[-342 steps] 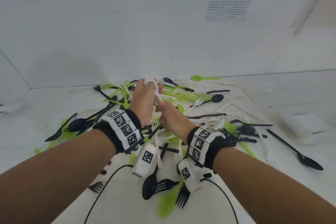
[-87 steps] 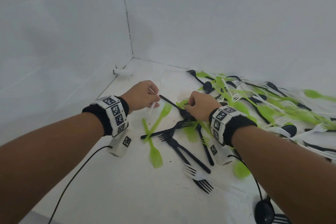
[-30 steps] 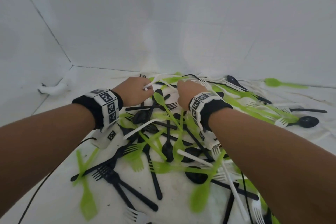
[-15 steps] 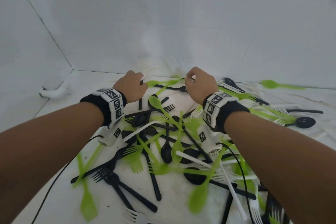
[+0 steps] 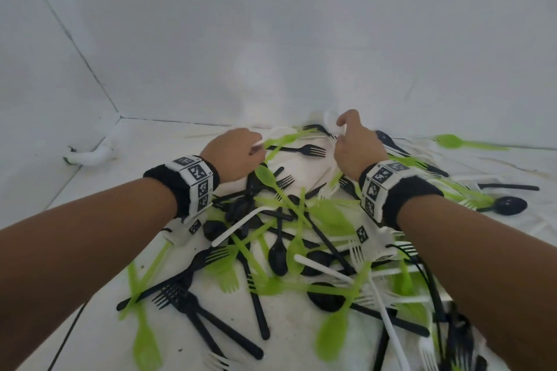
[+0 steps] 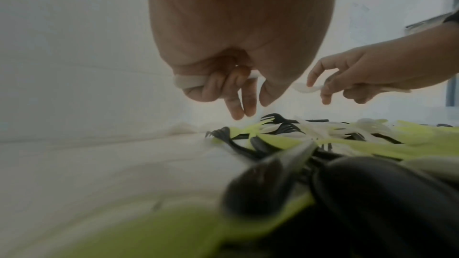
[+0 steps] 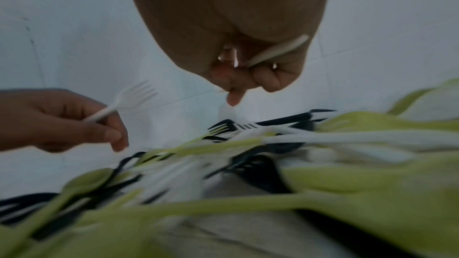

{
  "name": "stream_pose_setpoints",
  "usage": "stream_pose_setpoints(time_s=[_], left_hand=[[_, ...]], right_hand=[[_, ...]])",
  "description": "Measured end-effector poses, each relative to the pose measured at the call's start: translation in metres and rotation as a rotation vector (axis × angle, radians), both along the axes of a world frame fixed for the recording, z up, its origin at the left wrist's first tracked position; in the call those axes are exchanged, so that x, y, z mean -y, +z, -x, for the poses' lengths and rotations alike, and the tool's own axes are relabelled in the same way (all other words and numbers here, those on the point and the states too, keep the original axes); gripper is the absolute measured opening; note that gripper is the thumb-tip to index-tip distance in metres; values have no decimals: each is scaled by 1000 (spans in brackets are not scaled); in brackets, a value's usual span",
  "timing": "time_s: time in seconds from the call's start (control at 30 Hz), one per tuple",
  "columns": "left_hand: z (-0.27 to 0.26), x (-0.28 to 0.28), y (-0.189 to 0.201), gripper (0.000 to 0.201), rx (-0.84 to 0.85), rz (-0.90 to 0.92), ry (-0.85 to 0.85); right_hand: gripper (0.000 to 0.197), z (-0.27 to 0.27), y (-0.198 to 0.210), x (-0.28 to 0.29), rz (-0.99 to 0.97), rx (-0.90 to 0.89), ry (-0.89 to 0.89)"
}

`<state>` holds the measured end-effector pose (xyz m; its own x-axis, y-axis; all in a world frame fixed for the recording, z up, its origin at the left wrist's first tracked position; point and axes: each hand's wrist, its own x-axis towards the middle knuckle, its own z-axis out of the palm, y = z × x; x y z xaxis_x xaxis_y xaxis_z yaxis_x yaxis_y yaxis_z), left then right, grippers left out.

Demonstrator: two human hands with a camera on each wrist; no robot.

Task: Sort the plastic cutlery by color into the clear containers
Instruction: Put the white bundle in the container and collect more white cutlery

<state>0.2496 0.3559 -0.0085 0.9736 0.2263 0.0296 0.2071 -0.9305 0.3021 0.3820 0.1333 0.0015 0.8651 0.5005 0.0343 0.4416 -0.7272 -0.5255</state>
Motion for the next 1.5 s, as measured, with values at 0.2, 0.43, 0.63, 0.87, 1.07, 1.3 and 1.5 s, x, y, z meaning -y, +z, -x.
stream_pose_setpoints(time_s=[0.2,0.43,0.63,0.87,1.07,1.3,1.5], left_hand=[[-42,48,0,46,-101,-68,-242],[-58,84,-1,52,-349,-138,-287],[-59,73,11,39,-259,-99,-236],[-97,113,7,39,-81,-84,-248],[-117,132,-4,28,-223,-177,-262],[-115,137,3,27,-111,-23,-306],[-122,165,-5,29,-229,-121,-401]], right_hand=[[43,-9,-19,35,426,-95,158],[19,-9,-9,57,303,-111,175],[27,-28,-11,109,221,-27,-125],[21,-22,-13,117,203,-162,27],[42,-43,-10,149,47,-147,-217],[44,-52,-18,157,128,-183,-205],[23,-58,-23,157,268,-154,-102]])
